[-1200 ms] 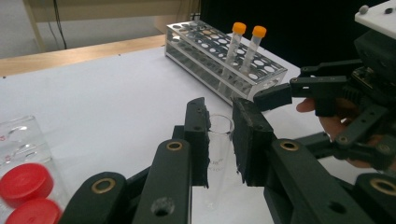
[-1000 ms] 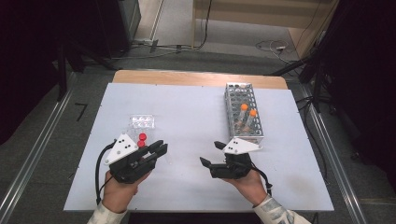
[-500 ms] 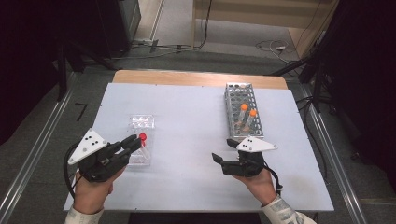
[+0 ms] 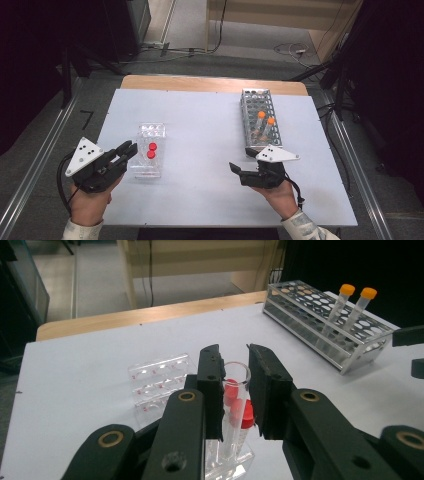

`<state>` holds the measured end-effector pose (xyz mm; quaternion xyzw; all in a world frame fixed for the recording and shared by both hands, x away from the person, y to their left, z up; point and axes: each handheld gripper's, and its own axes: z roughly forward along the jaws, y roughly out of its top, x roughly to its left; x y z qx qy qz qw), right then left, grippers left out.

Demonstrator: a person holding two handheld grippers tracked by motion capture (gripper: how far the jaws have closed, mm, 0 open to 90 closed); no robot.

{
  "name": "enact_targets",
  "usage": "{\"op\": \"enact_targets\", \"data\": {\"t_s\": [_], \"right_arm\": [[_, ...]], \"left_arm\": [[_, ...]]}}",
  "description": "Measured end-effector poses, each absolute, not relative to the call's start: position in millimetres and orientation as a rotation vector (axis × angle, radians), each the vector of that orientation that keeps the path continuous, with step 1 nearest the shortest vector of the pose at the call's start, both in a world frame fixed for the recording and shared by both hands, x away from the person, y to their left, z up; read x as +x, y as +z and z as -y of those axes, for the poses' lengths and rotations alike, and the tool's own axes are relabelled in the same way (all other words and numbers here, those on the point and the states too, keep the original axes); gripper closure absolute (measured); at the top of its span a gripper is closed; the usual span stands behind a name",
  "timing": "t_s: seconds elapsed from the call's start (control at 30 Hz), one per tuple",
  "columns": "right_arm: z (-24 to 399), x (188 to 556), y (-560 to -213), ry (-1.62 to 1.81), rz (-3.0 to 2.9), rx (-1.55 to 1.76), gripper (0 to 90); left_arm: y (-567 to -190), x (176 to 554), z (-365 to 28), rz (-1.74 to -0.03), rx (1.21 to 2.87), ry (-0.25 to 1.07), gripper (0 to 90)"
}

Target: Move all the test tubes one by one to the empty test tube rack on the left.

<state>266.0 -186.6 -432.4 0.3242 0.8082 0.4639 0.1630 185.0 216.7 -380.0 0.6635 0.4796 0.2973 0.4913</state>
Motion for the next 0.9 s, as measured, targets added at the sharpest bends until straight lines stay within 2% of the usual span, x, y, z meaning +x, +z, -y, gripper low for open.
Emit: {"op": "enact_targets", "data": {"t_s": [0.1, 0.47, 0.9], "right_arm": [[187.0, 266.3, -432.4, 1.324, -2.302, 0.927, 24.6], [187.4, 266.8, -432.7, 1.320, -2.299, 0.933, 24.7], [188.1, 266.7, -432.3, 1.319, -2.296, 0.939, 24.8]], "left_arm": [[-384.4, 188.6, -212.8, -1.168, 1.626, 0.763, 76.9], [-407.1, 198.4, -205.2, -1.192, 1.685, 0.770, 76.9], [-423.5, 202.3, -203.8, -1.233, 1.713, 0.719, 75.1]]}}
